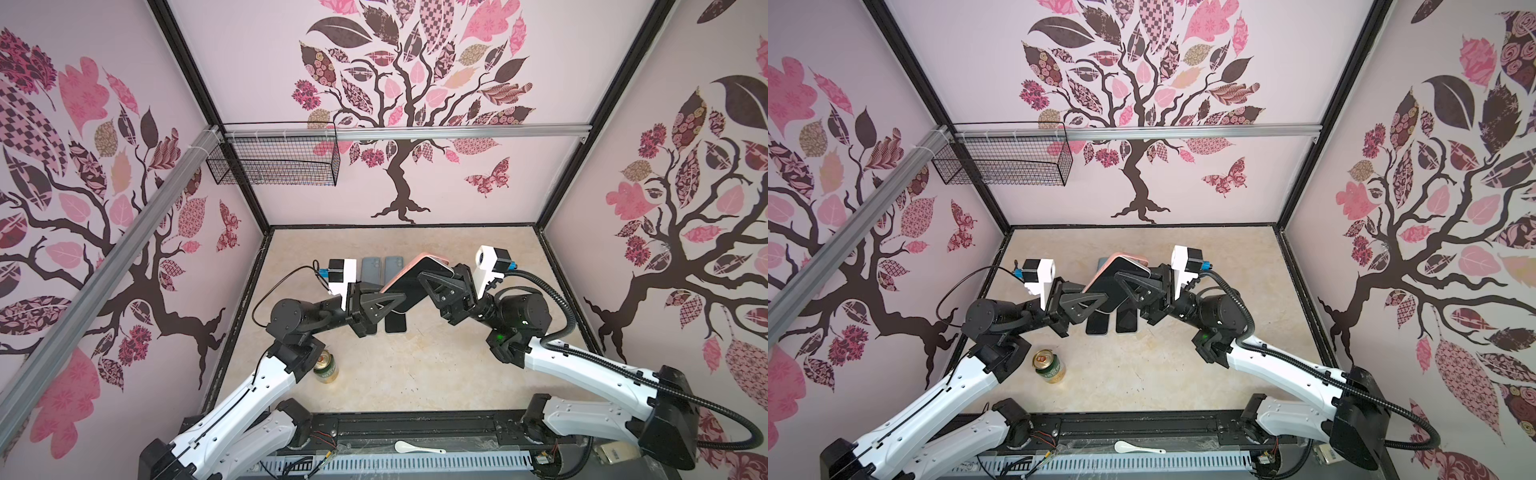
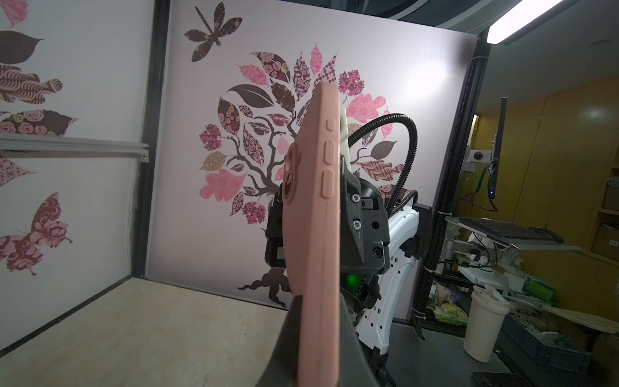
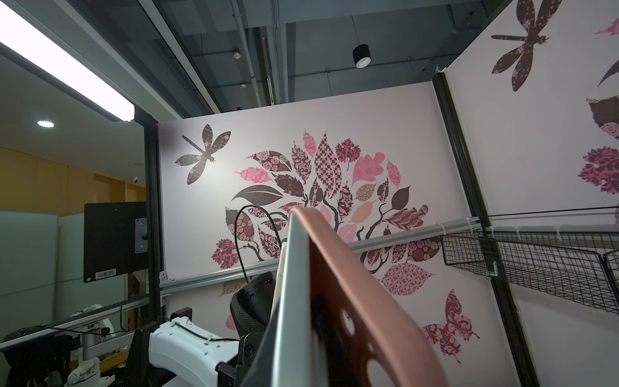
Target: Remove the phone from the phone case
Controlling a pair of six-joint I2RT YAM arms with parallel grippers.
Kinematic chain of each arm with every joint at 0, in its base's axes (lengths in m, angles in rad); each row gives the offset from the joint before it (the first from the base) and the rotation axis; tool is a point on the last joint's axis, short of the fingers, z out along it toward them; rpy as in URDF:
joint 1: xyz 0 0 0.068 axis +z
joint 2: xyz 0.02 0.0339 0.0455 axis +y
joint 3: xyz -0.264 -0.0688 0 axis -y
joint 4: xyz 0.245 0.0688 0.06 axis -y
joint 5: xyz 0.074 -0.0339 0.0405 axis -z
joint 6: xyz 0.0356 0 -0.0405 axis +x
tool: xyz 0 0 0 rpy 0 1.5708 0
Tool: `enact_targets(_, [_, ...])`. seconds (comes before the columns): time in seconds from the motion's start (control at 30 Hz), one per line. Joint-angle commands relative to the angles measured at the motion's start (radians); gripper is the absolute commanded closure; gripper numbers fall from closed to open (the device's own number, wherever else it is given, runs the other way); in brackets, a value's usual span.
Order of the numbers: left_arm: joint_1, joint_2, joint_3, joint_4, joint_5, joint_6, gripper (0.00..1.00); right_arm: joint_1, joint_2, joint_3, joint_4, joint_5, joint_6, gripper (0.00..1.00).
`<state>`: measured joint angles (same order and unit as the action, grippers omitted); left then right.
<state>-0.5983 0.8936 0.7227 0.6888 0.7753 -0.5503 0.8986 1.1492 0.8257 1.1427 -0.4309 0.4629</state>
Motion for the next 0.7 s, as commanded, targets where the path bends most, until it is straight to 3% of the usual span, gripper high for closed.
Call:
enact_targets(0.0, [0.017,0.003,-0.002,-0.054,-0.283,-0.016,1.0,0.063,-0.021,-0.011,-0.103,-0.183,-0.097,1.0])
enact_targets(0.17, [0.018,-0.011,-0.008,-0.106,-0.288,0.004,1.0,0.062,-0.054,-0.014,-0.164,-0.173,-0.161,1.0])
enact_targets(0.3, [0.018,-0.024,0.001,-0.18,-0.305,0.015,0.63,0.06,-0.102,-0.026,-0.235,-0.137,-0.233,1.0])
enact_targets(0.37, [0.018,-0.041,0.019,-0.294,-0.389,0.005,0.49,0.052,-0.14,-0.031,-0.328,-0.099,-0.29,1.0])
enact_targets(0.47, [0.019,-0.074,0.031,-0.423,-0.464,0.018,0.34,0.016,-0.195,-0.052,-0.431,-0.053,-0.341,1.0])
enact_targets(0.67, [0.021,-0.115,0.077,-0.644,-0.49,0.095,0.19,-0.073,-0.318,-0.11,-0.676,0.025,-0.447,1.0])
